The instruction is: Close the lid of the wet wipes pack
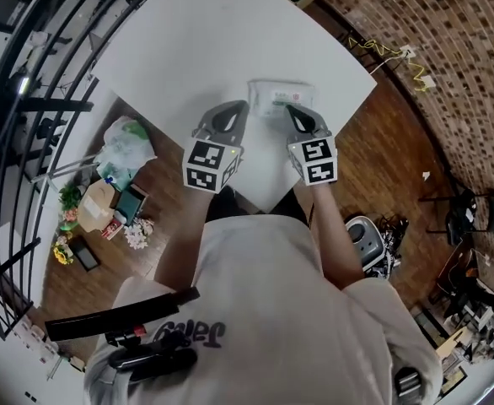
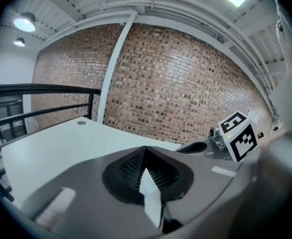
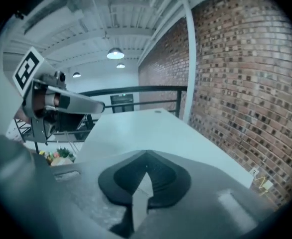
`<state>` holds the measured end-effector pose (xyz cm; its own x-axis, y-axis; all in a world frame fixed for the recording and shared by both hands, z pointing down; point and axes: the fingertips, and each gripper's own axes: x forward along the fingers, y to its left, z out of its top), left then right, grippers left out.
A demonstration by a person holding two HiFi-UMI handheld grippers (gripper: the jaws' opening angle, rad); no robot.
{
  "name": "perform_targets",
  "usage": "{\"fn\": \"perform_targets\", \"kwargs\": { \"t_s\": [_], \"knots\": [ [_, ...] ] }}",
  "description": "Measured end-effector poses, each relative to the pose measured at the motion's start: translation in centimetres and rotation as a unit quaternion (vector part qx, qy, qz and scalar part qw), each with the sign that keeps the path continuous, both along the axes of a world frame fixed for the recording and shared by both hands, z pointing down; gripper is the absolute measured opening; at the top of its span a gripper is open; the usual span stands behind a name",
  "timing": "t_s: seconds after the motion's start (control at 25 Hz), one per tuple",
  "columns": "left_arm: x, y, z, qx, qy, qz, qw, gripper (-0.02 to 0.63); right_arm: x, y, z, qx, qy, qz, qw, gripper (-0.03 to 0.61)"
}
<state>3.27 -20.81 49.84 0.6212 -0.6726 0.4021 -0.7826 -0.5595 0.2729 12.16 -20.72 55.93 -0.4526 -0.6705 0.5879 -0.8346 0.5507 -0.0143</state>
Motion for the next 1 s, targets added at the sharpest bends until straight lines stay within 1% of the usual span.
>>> {"fn": "perform_targets", "kwargs": {
  "t_s": [0.08, 0.16, 0.28, 0.32, 0.4, 0.56, 0.68, 0.76, 0.84, 0.92, 1.0],
  "knots": [
    [-0.4, 1.2, -2.5, 0.023, 0.013, 0.020, 0.9994, 0.015, -0.6, 1.0, -3.7, 0.044, -0.037, 0.019, 0.998, -0.014],
    [-1.0, 2.4, -5.3, 0.058, 0.024, 0.036, 0.9974, 0.015, -1.6, 2.2, -7.4, 0.089, -0.063, 0.039, 0.993, -0.014],
    [-2.1, 3.9, -9.7, 0.131, 0.044, 0.043, 0.9895, 0.015, -2.8, 4.4, -12.0, 0.149, -0.074, 0.061, 0.984, -0.013],
    [-2.4, 4.4, -10.8, 0.148, 0.051, 0.038, 0.9869, 0.015, -3.1, 5.4, -13.2, 0.164, -0.075, 0.063, 0.982, -0.013],
    [-2.8, 5.6, -12.2, 0.167, 0.057, 0.030, 0.9839, 0.015, -3.2, 7.4, -15.2, 0.188, -0.083, 0.073, 0.976, -0.013],
    [-1.9, 8.1, -13.4, 0.186, 0.059, 0.027, 0.9803, 0.015, -1.8, 9.8, -18.4, 0.229, -0.097, 0.091, 0.964, -0.013],
    [-0.8, 9.8, -13.3, 0.186, 0.056, 0.014, 0.9808, 0.015, -0.7, 10.9, -19.5, 0.247, -0.108, 0.082, 0.959, -0.012],
    [-0.3, 10.8, -13.0, 0.185, 0.046, -0.002, 0.9816, 0.015, -0.4, 11.9, -19.7, 0.253, -0.121, 0.072, 0.957, -0.013],
    [0.6, 11.8, -13.0, 0.184, 0.038, -0.024, 0.9819, 0.016, 0.3, 13.3, -19.6, 0.252, -0.120, 0.060, 0.958, -0.012],
    [2.9, 13.5, -13.0, 0.180, 0.031, -0.041, 0.9823, 0.016, 2.3, 15.4, -18.9, 0.240, -0.088, 0.057, 0.965, -0.013],
    [6.0, 16.2, -12.5, 0.175, 0.018, -0.046, 0.9833, 0.016, 5.3, 18.3, -17.7, 0.224, -0.059, 0.066, 0.971, -0.012]
  ]
}}
